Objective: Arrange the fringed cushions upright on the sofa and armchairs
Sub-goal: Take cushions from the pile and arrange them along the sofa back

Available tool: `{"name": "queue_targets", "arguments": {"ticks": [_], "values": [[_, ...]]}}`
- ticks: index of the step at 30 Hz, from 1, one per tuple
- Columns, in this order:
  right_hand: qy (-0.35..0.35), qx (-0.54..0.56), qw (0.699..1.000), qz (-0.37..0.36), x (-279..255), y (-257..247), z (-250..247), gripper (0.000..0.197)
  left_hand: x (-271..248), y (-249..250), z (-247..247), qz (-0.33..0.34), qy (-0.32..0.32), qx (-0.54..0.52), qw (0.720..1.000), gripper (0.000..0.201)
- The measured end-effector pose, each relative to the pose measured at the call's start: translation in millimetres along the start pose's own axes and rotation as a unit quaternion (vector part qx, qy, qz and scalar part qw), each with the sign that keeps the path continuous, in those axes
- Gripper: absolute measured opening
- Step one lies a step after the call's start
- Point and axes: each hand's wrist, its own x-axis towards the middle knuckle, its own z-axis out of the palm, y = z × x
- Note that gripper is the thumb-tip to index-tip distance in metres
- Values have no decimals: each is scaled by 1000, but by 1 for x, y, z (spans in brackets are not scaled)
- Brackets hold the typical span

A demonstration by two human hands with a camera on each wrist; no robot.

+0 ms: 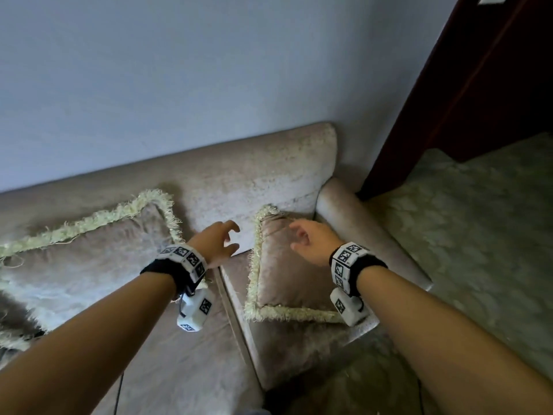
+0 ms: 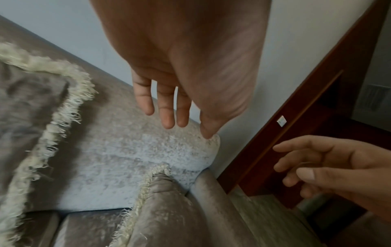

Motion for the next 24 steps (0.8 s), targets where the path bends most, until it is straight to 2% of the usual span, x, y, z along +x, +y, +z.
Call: {"name": "queue_targets", "arguments": {"ticks": [3, 11, 16, 21, 24], "values": [[6, 2, 999, 44, 6, 33, -5, 47, 30, 10, 13, 17, -40, 21, 999, 40], [2, -1, 991, 133, 49, 134, -33, 45, 120, 13, 57, -3, -73, 17, 997, 44], [-2, 7, 985, 170, 76, 176, -44, 45, 164, 17, 72, -10, -111, 27, 993, 49], [-36, 23, 978, 203, 89, 218, -23, 50, 195, 27, 97, -17, -120, 38, 992, 52], [-80, 11, 974, 212, 99, 249, -1, 53, 204, 30, 123, -22, -173, 55, 983, 52]]}}
